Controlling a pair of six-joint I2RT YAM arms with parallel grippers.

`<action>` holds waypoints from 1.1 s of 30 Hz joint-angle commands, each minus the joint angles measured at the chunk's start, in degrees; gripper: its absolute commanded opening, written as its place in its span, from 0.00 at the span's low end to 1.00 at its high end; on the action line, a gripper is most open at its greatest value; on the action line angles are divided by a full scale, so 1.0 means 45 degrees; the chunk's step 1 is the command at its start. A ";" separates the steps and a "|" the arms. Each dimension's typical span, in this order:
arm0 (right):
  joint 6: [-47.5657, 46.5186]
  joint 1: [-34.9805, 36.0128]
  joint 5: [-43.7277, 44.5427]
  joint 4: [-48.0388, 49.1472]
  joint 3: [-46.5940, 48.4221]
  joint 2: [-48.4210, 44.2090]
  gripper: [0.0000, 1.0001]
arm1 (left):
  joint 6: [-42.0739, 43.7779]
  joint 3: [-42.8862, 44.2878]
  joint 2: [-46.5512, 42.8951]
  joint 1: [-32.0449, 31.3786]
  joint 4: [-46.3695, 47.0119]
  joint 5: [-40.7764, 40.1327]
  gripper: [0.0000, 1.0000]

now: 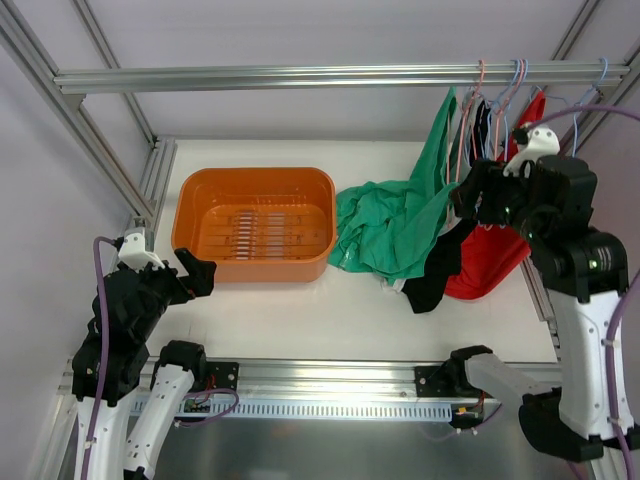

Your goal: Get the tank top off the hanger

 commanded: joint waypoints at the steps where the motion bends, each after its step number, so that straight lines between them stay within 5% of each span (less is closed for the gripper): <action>1: -0.0309 -0.0016 0.0850 0.0635 0.1617 0.1460 0.69 | -0.0026 -0.0152 -0.0015 -0.0139 0.0421 0.0266 0.99; 9: -0.0973 -0.0016 0.1965 0.0772 0.4060 0.4742 0.54 | -0.0007 -0.0210 -0.0054 -0.0159 0.0499 0.0422 0.99; 24: -0.0856 0.0003 0.2278 0.1358 0.3885 0.5136 0.03 | 0.0013 -0.0269 -0.0015 -0.0159 0.0558 0.0539 0.99; 33: -0.0661 0.0004 0.2591 0.1806 0.4159 0.4844 0.00 | 0.0032 -0.0269 0.0005 -0.0159 0.0597 0.0578 0.99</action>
